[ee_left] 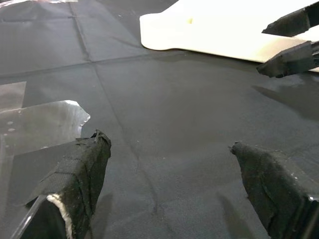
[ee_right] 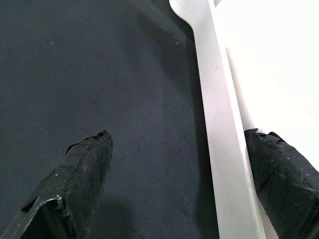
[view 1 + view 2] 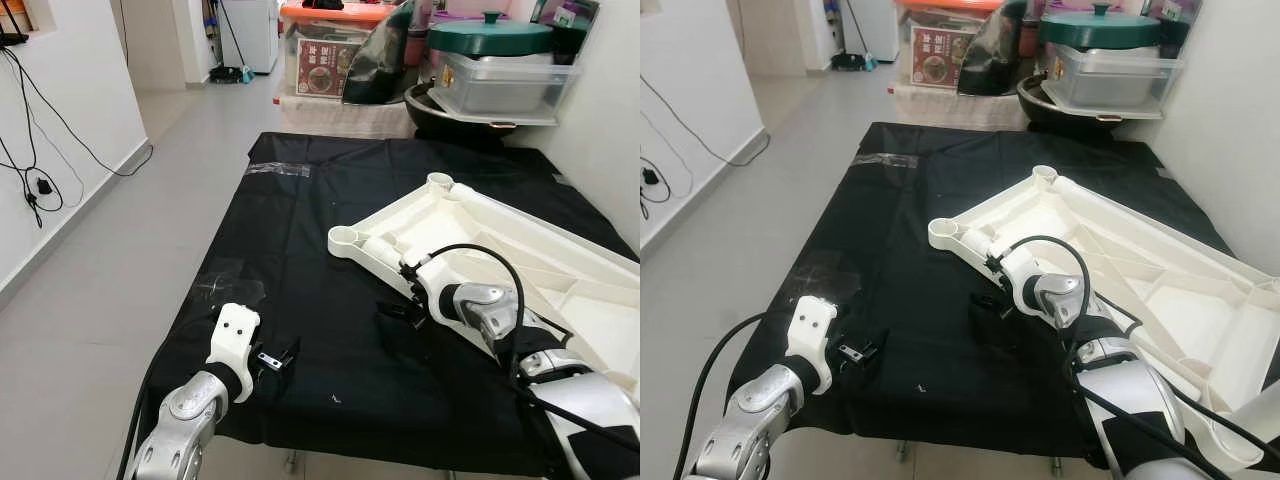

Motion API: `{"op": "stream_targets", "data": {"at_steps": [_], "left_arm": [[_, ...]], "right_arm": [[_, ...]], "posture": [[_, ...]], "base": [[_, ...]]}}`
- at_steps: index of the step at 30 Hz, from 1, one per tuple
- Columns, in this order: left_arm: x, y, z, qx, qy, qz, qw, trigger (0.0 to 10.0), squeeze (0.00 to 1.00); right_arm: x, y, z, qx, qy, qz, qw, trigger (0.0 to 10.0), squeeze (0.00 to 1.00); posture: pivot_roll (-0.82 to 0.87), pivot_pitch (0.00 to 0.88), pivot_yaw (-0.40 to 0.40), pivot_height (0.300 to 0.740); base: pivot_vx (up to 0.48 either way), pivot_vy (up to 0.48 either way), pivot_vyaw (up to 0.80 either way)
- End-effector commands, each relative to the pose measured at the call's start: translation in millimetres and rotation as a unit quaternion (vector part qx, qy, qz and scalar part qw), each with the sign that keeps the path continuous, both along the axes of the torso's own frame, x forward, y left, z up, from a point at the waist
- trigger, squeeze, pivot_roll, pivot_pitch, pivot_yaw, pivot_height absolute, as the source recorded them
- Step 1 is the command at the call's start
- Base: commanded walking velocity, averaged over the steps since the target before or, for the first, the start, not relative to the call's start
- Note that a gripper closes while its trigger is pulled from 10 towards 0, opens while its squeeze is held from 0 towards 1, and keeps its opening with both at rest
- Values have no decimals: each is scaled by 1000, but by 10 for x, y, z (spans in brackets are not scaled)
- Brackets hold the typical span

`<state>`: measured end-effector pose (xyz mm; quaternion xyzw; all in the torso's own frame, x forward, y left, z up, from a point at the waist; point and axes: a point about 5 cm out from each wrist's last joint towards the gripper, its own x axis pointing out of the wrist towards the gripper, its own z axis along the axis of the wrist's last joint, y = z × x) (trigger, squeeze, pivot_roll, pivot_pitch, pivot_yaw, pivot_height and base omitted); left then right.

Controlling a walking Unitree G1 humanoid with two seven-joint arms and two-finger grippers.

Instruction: Building children table

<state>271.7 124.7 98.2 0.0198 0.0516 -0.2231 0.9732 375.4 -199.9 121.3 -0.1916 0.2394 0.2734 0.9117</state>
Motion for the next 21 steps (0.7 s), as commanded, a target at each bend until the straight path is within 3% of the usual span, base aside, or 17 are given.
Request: {"op": "stream_targets", "data": {"at_steps": [1, 3, 4, 5, 6, 11, 13, 14, 17, 20, 21], "left_arm": [[8, -12, -16, -2, 3, -2, 1000, 10000, 0], [11, -10, -16, -2, 2, -2, 1000, 10000, 0], [13, -9, -16, -2, 2, -1, 1000, 10000, 0], [14, -7, -14, -1, 2, -1, 1000, 10000, 0], [16, -1, -16, 0, 2, -1, 1000, 10000, 0], [19, 12, -22, 3, 1, 1, 1000, 10000, 0], [19, 12, -22, 3, 1, 1, 1000, 10000, 0], [10, 12, -29, 3, 1, 1, 1000, 10000, 0], [4, 10, -33, 4, 1, 2, 1000, 10000, 0], [-3, 15, -36, 4, 2, 2, 1000, 10000, 0], [-3, 15, -36, 4, 2, 2, 1000, 10000, 0]], "right_arm": [[-15, -58, -25, -3, 14, -14, 1000, 10000, 0], [-34, -32, -56, -13, 25, 6, 1000, 10000, 0], [-56, -10, -87, -21, 37, 27, 999, 9529, 0], [-92, 12, -124, -31, 56, 60, 996, 1647, 0], [-125, 26, -144, -43, 74, 96, 992, 0, 0], [-192, 42, -155, -66, 109, 176, 976, 0, 0], [-192, 42, -155, -66, 109, 176, 976, 0, 0], [-229, 34, -124, -94, 110, 241, 960, 0, 0], [-244, 37, -108, -100, 106, 267, 953, 0, 0], [-306, 78, -83, -109, 74, 341, 931, 0, 0], [-306, 78, -83, -109, 74, 341, 931, 0, 0]], "posture": [[60, 0, -88, 740], [61, 0, -88, 740], [61, 0, -88, 740], [62, 0, -90, 740], [66, 0, -92, 740], [70, 0, -98, 740], [70, 0, -98, 740], [69, 0, -97, 740], [69, 0, -97, 740], [65, 0, -93, 740], [65, 0, -93, 740]], "base": [[0, 0, 0], [0, 0, 0], [0, 0, 0], [0, 0, 0], [0, 0, 0], [0, 0, 0], [0, 0, 0], [0, 0, 0], [0, 0, 0], [0, 0, 0], [0, 0, 0]]}}
